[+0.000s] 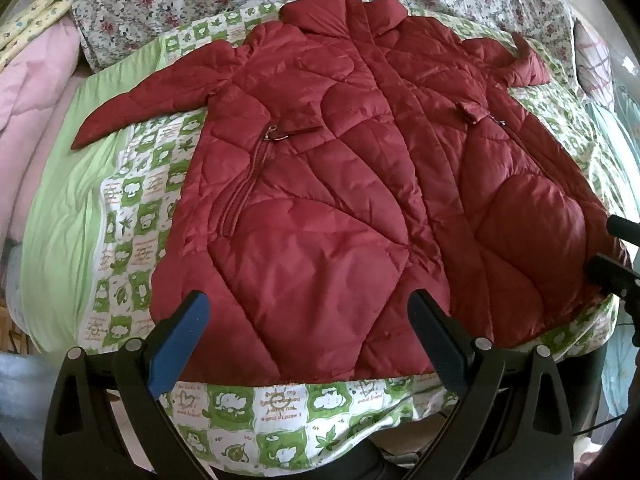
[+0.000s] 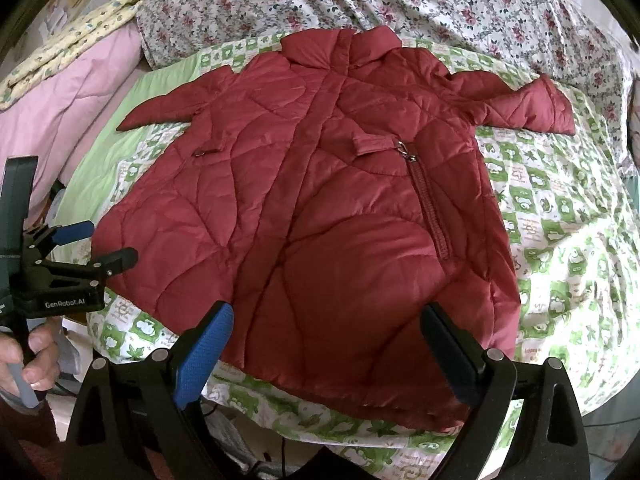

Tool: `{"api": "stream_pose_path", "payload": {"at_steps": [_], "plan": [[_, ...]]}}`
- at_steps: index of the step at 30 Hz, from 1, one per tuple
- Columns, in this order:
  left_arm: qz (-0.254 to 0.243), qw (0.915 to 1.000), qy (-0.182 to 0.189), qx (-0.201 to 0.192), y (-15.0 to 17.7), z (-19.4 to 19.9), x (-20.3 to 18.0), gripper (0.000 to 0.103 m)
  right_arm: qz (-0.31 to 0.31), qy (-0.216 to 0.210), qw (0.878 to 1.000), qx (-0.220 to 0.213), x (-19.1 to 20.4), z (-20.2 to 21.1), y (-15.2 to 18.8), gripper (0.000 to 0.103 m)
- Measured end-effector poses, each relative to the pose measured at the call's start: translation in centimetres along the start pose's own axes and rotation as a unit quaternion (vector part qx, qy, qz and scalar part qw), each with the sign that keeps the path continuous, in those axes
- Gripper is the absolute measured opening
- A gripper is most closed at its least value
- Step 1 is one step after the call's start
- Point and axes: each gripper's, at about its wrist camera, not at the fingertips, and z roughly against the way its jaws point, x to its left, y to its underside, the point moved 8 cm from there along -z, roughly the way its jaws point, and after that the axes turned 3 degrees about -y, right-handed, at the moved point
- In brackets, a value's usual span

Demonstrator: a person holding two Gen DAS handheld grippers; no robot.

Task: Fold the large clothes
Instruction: 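Move the right tool to the jacket sleeve and grasp its cuff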

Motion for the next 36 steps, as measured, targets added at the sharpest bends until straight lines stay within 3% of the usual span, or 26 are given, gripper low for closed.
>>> {"api": "stream_pose_path", "payload": {"at_steps": [10,14,15,19,28,36], "plan": [[0.014,0.9992,0.031,0.018,-0.7,-1.3,-0.1,0.100,-0.031,0.008,0.999,-0.017,-3.3,-0.1,-1.3,0.096],[0.007,0.9998,0.012,0.017,-1.5,-2.2,0.3,0.100,-0.067,0.002,0.998,-0.011,-5.7,-0.4,-2.1,0.096],[0.009,0.9997,0.011,0.018,-1.6,-2.4,0.4,0.100,-0.077,-0.010,0.996,-0.031,-6.3,-0.4,-2.7,0.096],[0.011,0.9997,0.005,0.021,-2.5,-3.1,0.8,0.100,-0.082,0.023,0.995,-0.056,-9.6,0.1,-4.5,0.096],[0.025,0.9994,0.015,0.017,-5.1,-4.5,1.3,0.100,-0.125,0.053,0.990,-0.038,-16.6,-0.9,-8.4,0.096],[0.021,0.9997,0.015,0.006,-7.7,-5.8,1.1,0.100,-0.168,0.069,0.981,-0.064,-24.0,-3.5,-14.5,0.096]]}}
